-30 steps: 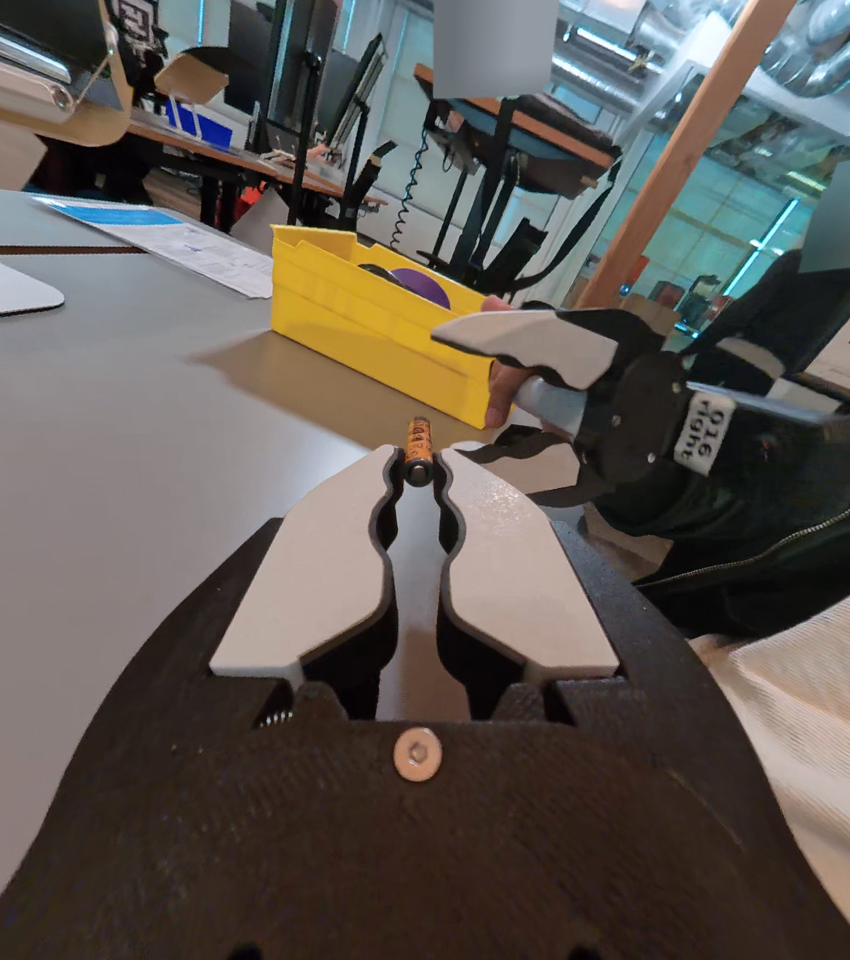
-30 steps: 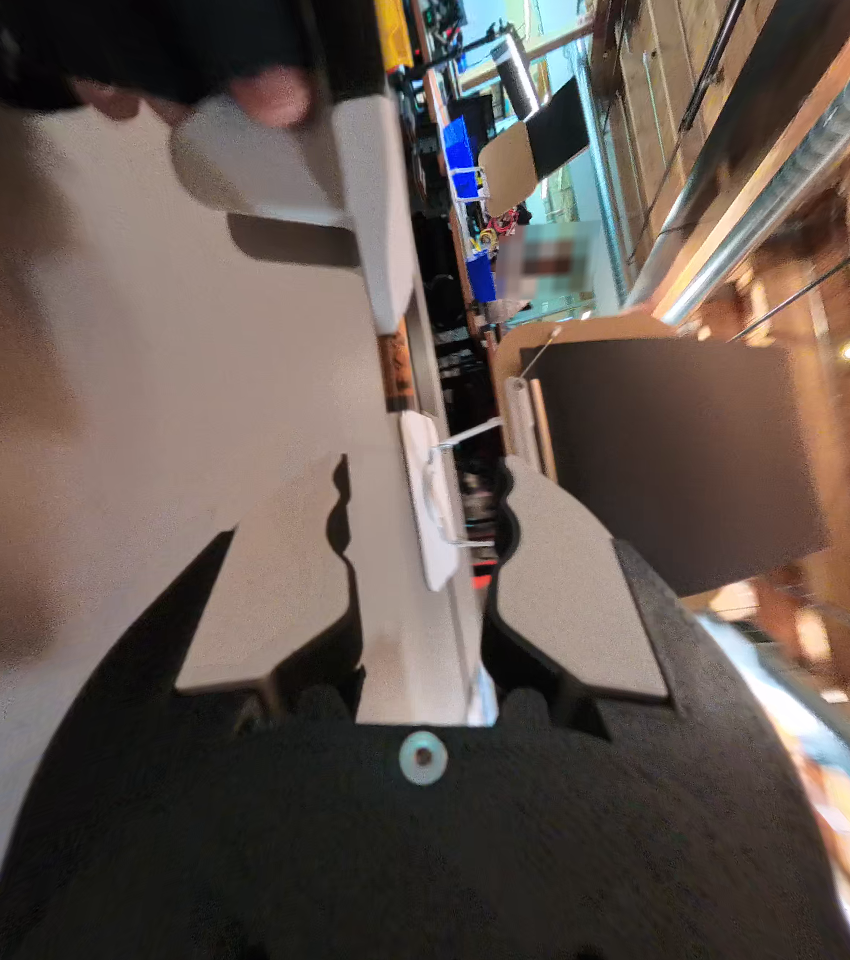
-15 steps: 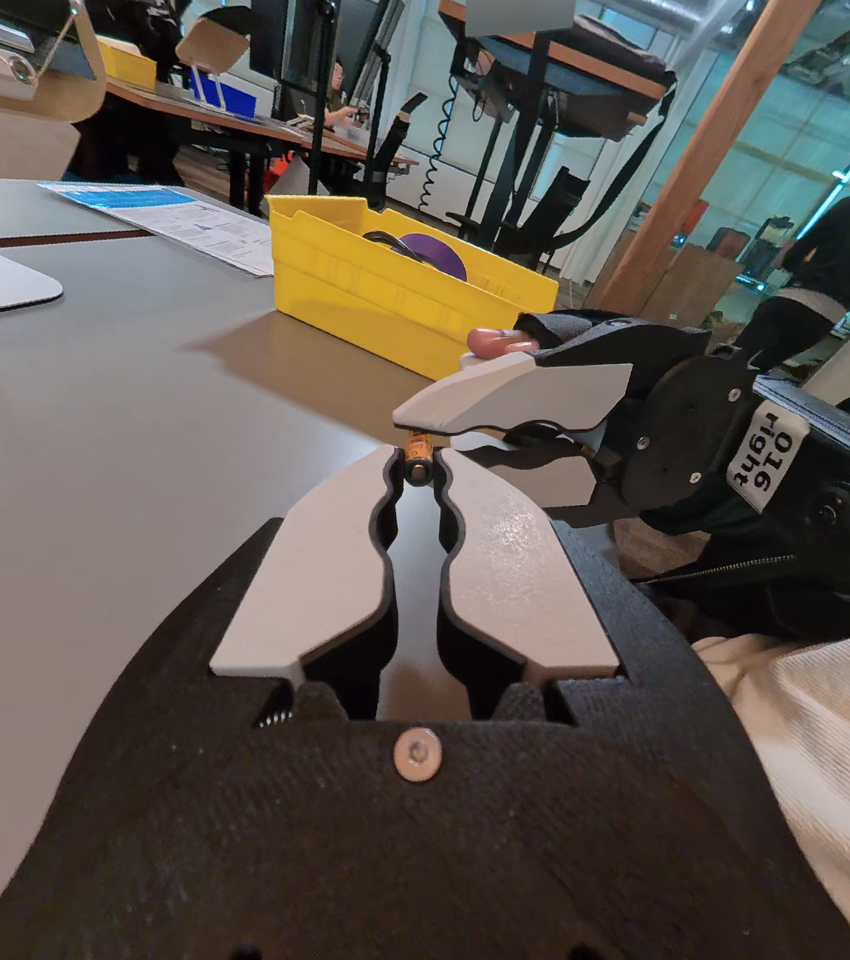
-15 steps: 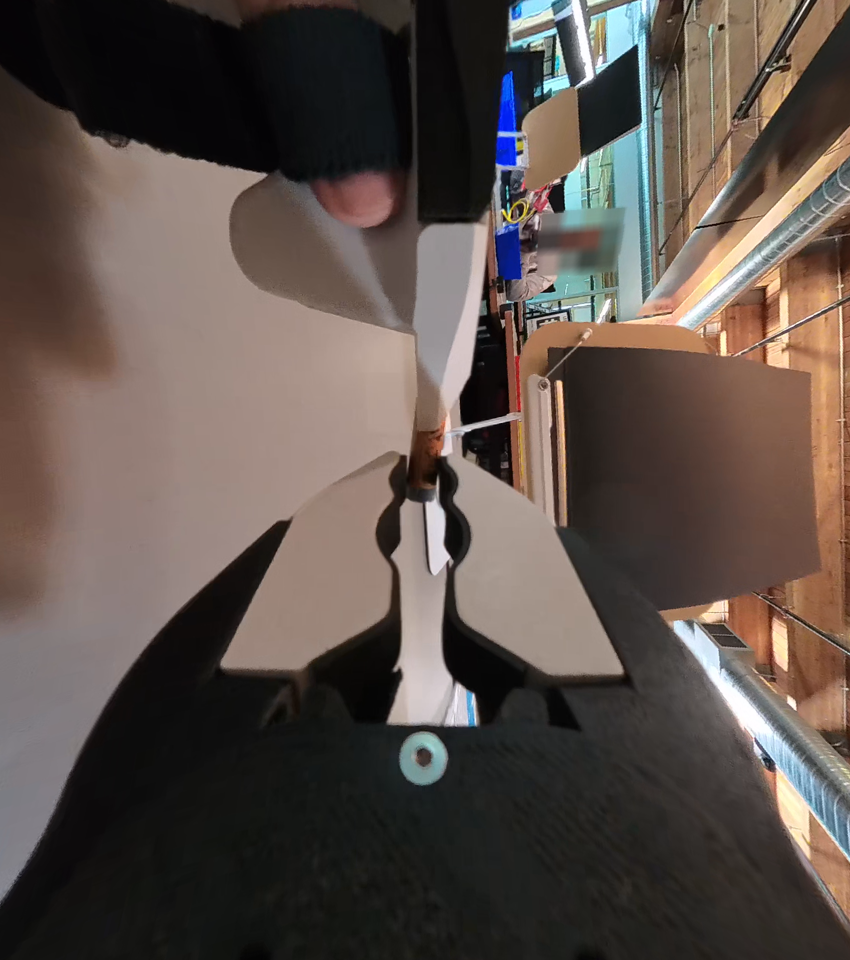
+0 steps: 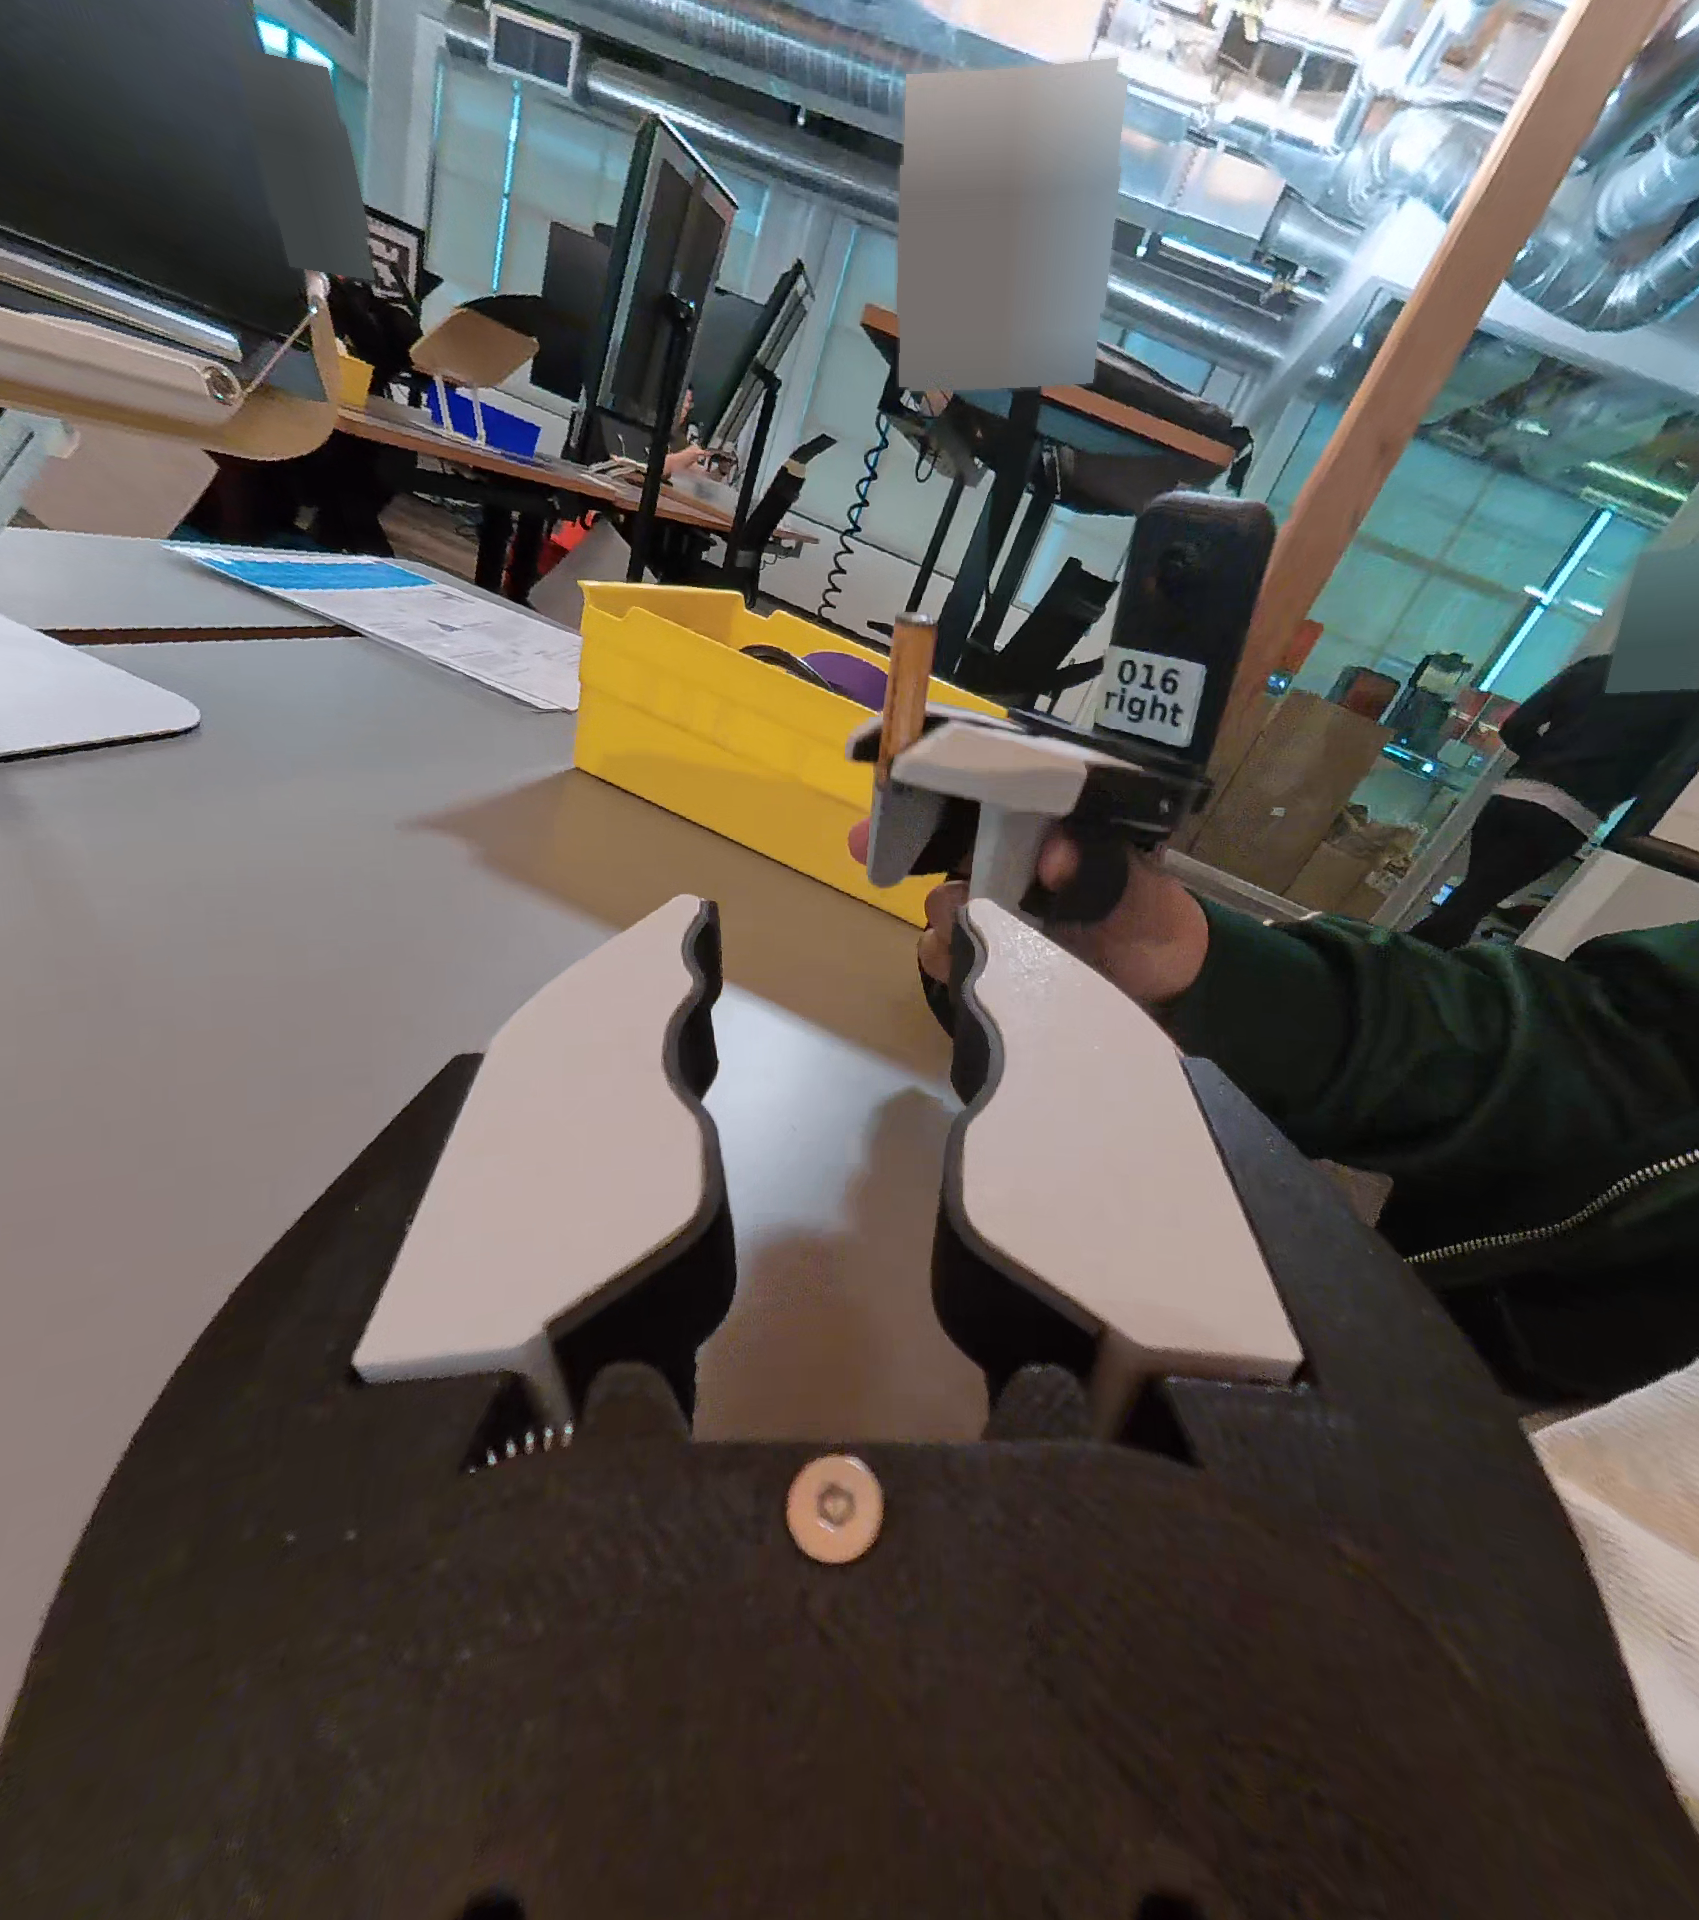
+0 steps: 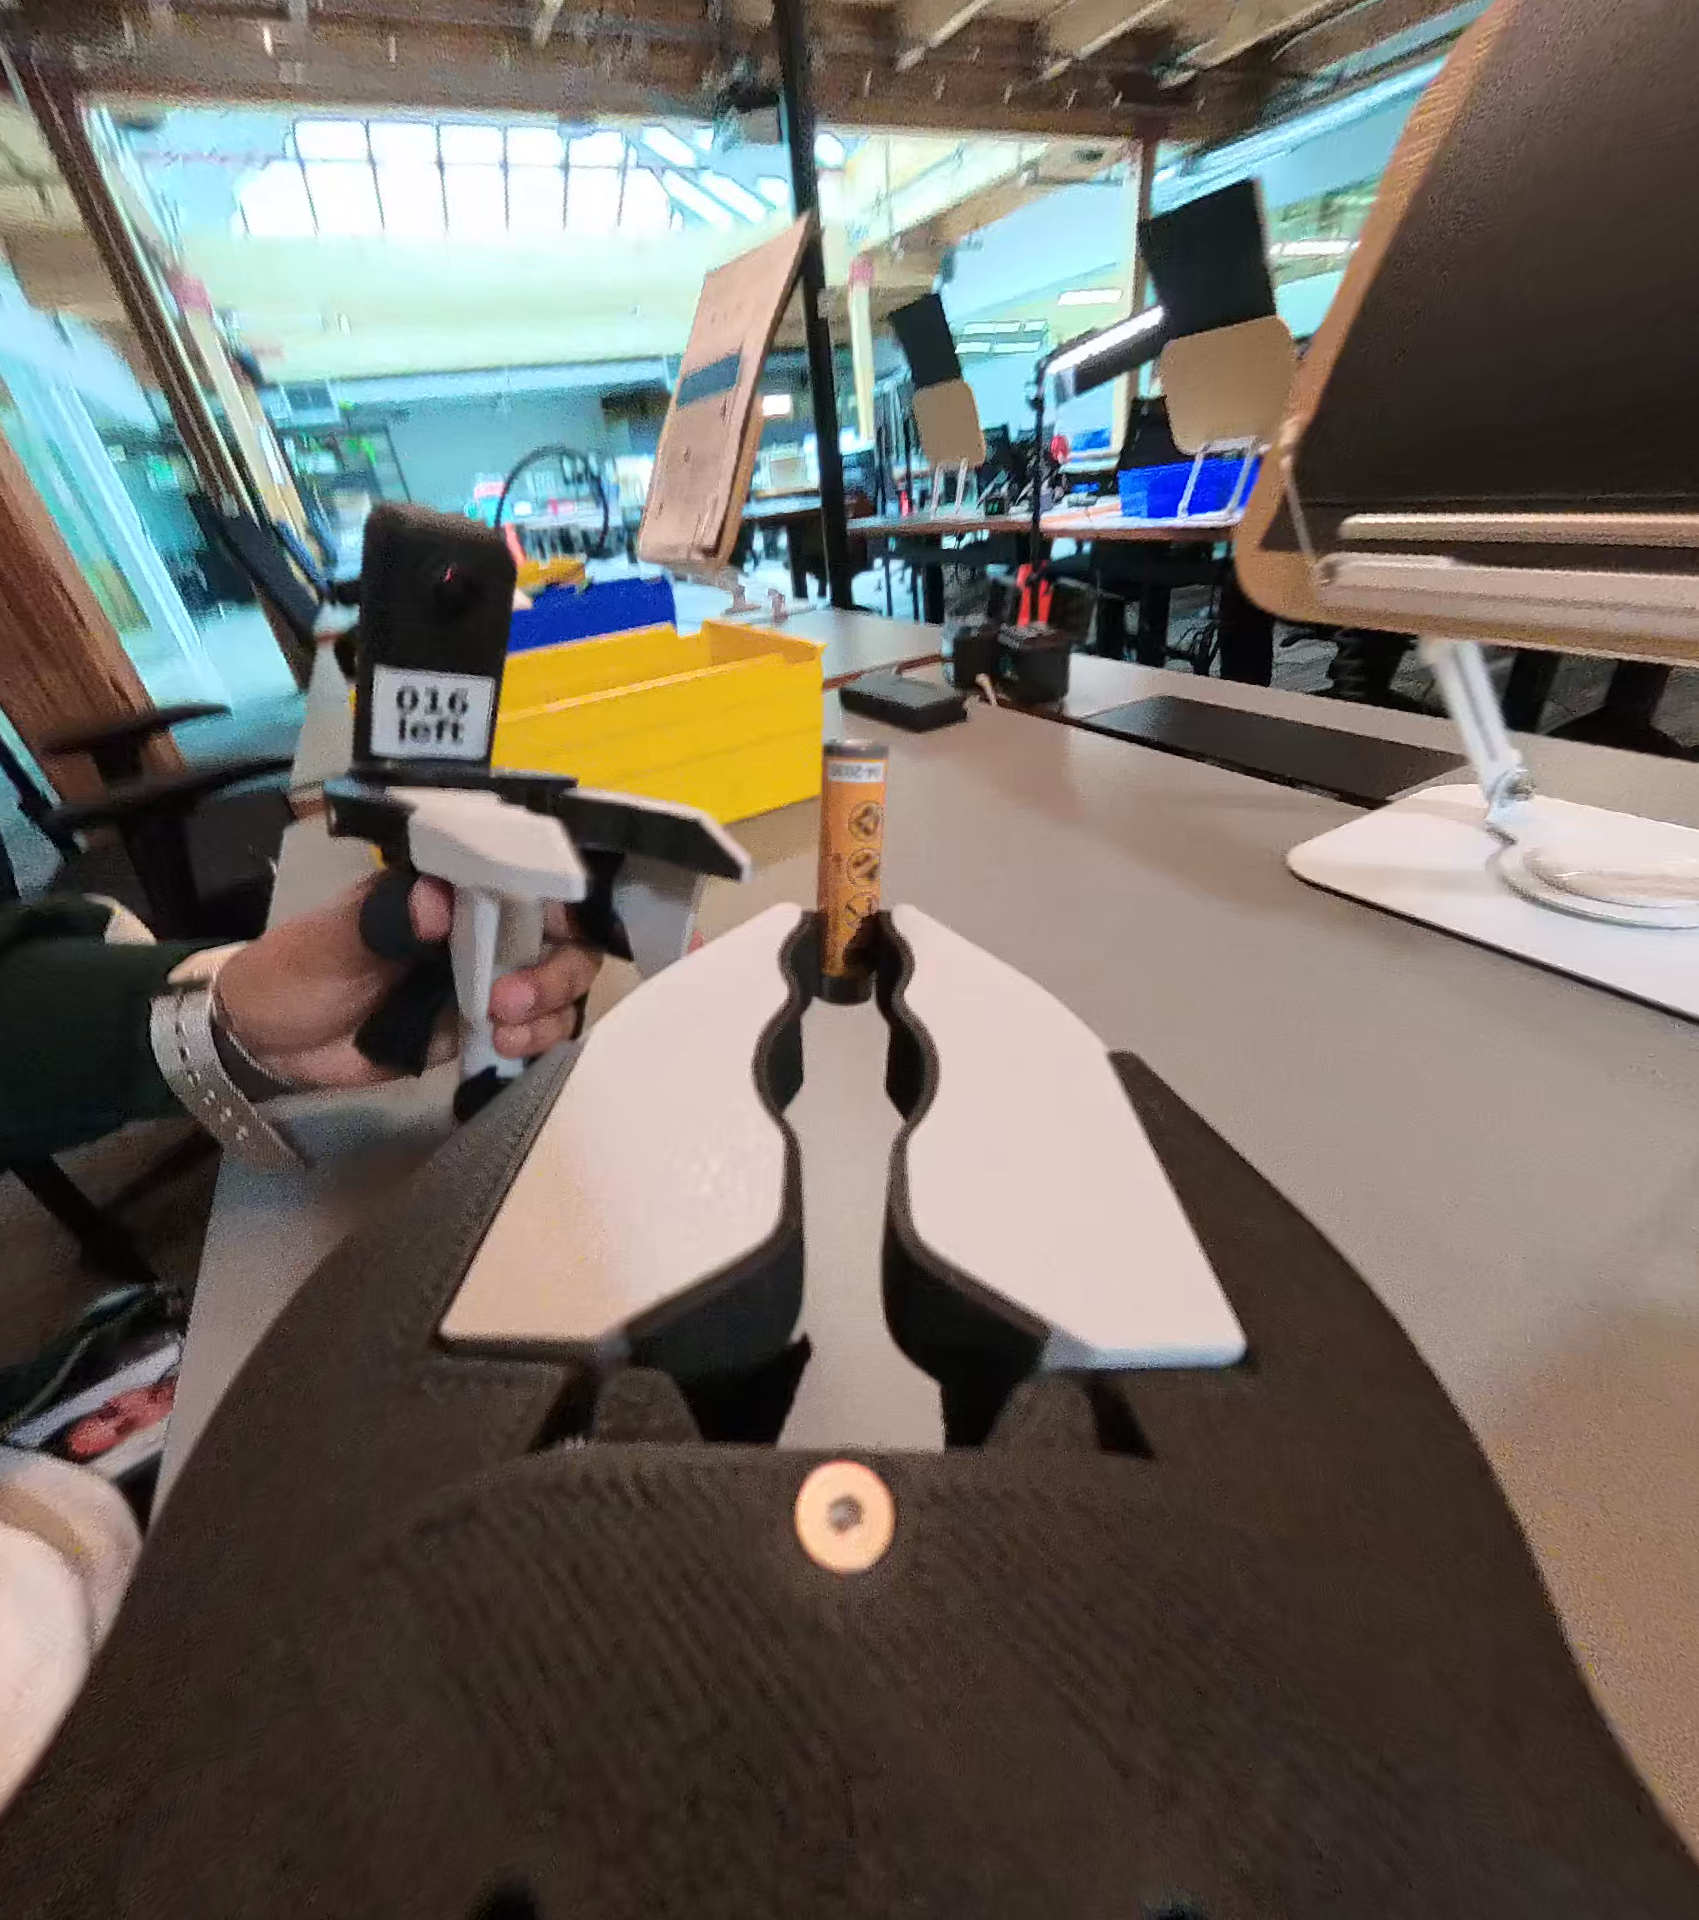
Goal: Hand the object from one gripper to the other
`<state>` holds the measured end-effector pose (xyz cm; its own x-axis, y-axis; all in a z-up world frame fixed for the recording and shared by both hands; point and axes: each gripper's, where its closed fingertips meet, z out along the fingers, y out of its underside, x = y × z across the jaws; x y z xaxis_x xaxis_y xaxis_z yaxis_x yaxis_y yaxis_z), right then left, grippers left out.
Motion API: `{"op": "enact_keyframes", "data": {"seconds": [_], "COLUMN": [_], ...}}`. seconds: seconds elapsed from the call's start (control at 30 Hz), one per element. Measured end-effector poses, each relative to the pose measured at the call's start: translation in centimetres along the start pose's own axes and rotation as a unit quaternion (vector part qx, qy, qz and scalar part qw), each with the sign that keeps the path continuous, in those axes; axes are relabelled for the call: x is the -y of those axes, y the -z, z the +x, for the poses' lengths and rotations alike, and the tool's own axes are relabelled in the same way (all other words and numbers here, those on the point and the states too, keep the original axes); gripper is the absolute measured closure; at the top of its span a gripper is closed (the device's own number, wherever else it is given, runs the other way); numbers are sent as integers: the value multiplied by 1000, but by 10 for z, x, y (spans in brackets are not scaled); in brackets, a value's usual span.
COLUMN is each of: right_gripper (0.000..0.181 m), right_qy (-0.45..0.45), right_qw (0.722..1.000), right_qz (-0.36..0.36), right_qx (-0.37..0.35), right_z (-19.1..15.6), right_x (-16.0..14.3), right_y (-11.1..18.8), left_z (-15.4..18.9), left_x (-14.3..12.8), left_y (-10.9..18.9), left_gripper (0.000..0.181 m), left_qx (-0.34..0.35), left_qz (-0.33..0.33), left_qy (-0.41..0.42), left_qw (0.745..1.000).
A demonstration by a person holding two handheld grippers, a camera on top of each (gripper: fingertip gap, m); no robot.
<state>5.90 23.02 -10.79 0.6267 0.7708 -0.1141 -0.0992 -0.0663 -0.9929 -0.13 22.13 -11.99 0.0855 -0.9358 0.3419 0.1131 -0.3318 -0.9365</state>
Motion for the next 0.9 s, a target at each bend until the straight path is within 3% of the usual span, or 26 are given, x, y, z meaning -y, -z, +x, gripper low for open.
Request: {"op": "enact_keyframes", "data": {"seconds": [0.27, 0.37, 0.43, 0.53, 0.67, 0.73, 0.9], "right_gripper": [171, 170, 170, 171, 171, 171, 170], "right_qy": [-12, 2, 16, 32, -131, -153, -187], "right_qw": [1000, 999, 994, 973, 940, 931, 930], "right_qz": [-7, 7, 30, 22, 34, 82, 98], "right_qx": [-23, -51, -102, -226, -314, -322, -301], "right_z": [10, 16, 32, 80, 140, 150, 153], "right_x": [6, 33, 62, 90, 88, 97, 111], "right_y": [10, 26, 54, 119, 207, 239, 272], "left_z": [8, 7, 7, 7, 6, 6, 4], "left_x": [-17, -22, -22, -23, -24, -25, -30], "left_y": [-7, -8, -8, -8, -9, -9, -11], "left_gripper": [149, 150, 150, 150, 150, 150, 150], "left_qx": [-17, -11, -9, -12, -13, -13, -14], "left_qz": [-63, -76, -78, -76, -78, -81, -92], "left_qy": [-16, -33, -36, -28, -24, -27, -25], "left_qw": [998, 996, 996, 997, 997, 996, 995]}}
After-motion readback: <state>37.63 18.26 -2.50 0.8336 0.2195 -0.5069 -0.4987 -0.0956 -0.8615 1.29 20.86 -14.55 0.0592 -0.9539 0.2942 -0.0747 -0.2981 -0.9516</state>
